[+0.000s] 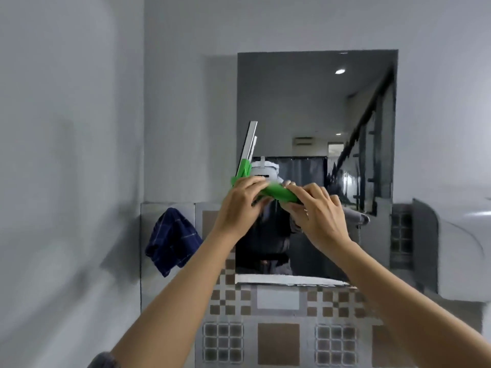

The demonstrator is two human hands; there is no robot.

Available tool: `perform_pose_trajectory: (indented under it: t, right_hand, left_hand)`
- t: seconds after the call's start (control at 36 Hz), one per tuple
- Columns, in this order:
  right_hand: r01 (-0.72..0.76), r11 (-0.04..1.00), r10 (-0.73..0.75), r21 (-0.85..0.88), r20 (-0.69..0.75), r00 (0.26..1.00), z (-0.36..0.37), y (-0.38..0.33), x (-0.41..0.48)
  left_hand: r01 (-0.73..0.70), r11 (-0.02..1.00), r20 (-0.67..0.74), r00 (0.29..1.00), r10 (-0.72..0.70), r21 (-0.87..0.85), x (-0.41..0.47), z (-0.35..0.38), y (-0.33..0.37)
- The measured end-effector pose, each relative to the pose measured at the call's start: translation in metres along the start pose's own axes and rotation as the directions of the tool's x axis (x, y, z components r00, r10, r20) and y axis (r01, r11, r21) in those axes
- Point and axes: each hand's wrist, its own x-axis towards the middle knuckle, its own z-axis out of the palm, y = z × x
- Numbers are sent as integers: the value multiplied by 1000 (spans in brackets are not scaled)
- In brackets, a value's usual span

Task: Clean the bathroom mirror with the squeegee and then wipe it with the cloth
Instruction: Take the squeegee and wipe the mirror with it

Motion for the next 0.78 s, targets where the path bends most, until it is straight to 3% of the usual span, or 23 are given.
perform_pose_trajectory:
  t: [0.17, 0.33, 0.58, 0.78]
  right_hand:
    - [-24, 999, 21, -37, -73, 997, -12, 13, 75]
    - [-18, 998, 9, -59, -149, 989, -19, 33, 143]
    - [54, 997, -63, -51, -171, 983, -11, 50, 201]
    - [90, 996, -92, -20, -159, 983, 3, 54, 213]
  left_hand:
    - [102, 995, -239, 966, -102, -15, 54, 14, -11]
    - [162, 983, -310, 933, -180, -82, 44, 35, -19]
    - [307, 946, -113, 949, -295, 106, -19, 88, -57]
    - [273, 943, -42, 962, -270, 190, -24, 102, -61]
